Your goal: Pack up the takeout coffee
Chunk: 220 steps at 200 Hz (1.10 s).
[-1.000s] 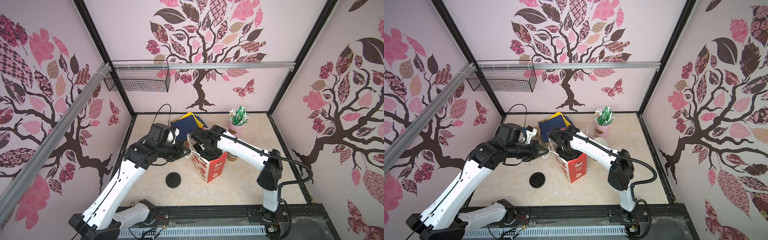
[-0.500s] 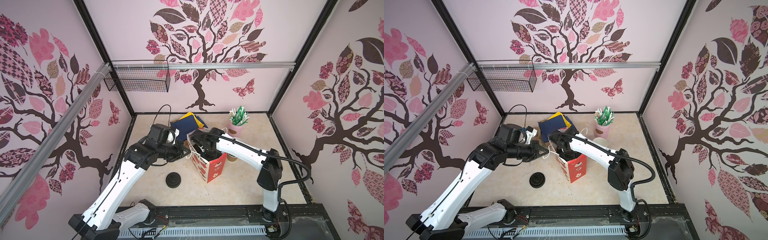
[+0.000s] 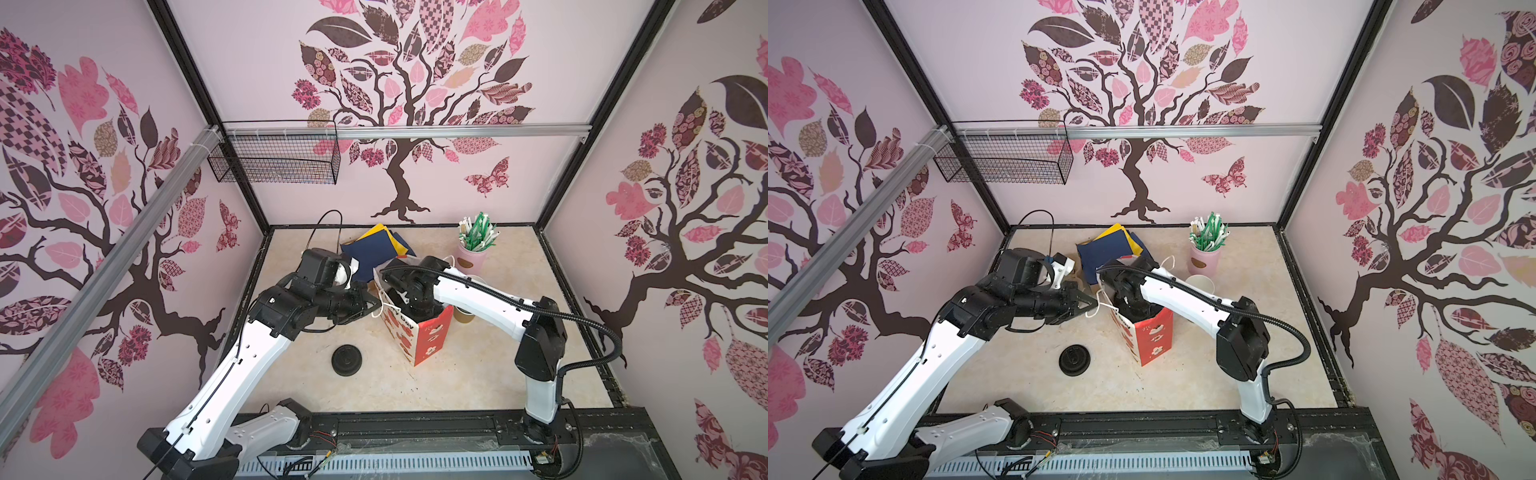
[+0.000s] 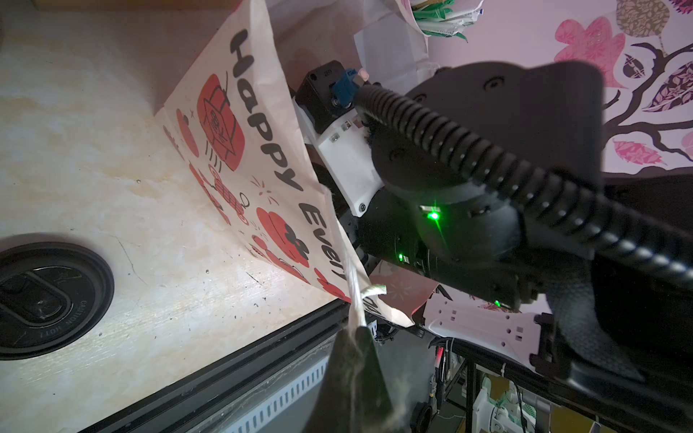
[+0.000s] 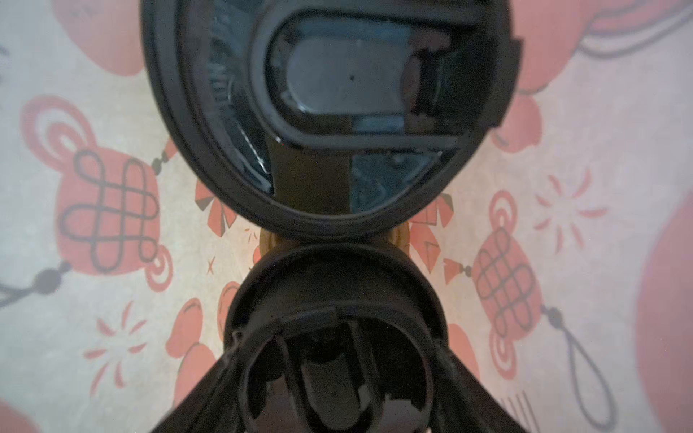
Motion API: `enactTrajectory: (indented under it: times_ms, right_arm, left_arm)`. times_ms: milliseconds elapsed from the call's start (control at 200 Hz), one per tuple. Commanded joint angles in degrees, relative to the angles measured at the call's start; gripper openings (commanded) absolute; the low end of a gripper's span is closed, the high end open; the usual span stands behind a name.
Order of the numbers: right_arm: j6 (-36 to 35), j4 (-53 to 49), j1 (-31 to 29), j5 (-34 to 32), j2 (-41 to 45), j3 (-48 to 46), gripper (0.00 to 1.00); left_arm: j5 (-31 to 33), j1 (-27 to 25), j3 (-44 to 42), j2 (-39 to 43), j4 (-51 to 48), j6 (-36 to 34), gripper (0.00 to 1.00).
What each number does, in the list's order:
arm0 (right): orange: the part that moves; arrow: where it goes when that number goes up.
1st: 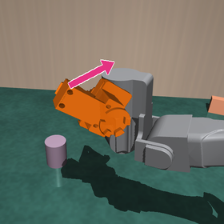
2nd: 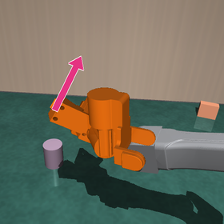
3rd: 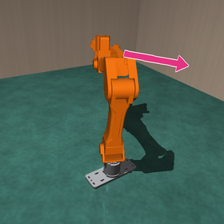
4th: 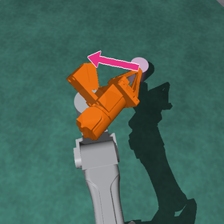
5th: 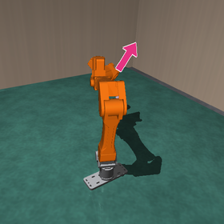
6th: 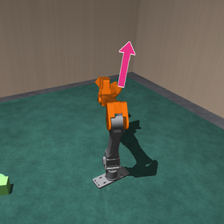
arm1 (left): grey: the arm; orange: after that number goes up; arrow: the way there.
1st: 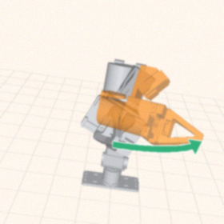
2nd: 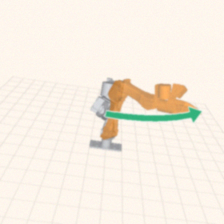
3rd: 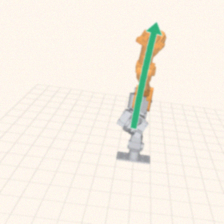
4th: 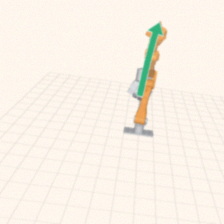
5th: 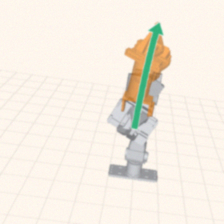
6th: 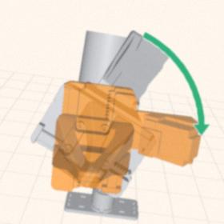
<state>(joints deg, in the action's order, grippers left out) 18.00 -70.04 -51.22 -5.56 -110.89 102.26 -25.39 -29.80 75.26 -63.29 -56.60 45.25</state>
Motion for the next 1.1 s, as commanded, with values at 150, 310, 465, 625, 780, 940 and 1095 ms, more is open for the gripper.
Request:
enactTrajectory:
  times_ms: [150, 310, 465, 625, 780, 940, 1095]
  right_arm:
    - [0.0, 0.9, 0.3, 0.7, 0.7, -3.5, 0.68]
    - [0.0, 1.7, 0.3, 1.1, 0.6, -4.9, 0.68]
    - [-0.1, 2.6, 0.4, 1.5, 0.4, -6.6, 0.67]
    - [-0.2, 3.2, 0.4, 1.7, 0.1, -7.8, 0.67]
    - [-0.4, 3.6, 0.5, 1.9, -0.7, -7.9, 0.67]
    - [-1.1, 4.1, 0.9, 1.9, -1.9, -7.3, 0.67]
    - [-1.5, 4.6, 1.3, 2.1, -2.9, -7.0, 0.67]
  left_arm:
    - [0.9, 0.1, -1.7, 1.0, 0.6, 0.3, 0.00]
    - [0.9, 0.0, -1.6, 0.9, 0.5, 0.3, 0.00]
    - [0.9, 0.1, -1.9, 1.0, 0.4, 0.3, 0.00]
    - [1.0, 0.1, -2.0, 1.0, 0.4, 0.3, 0.00]
    - [1.0, 0.1, -1.8, 0.9, 0.4, 0.3, 0.00]
    - [0.9, 0.0, -1.8, 0.7, 0.4, 0.2, 0.00]
    - [0.9, 0.1, -1.9, 0.6, 0.4, 0.2, 0.00]
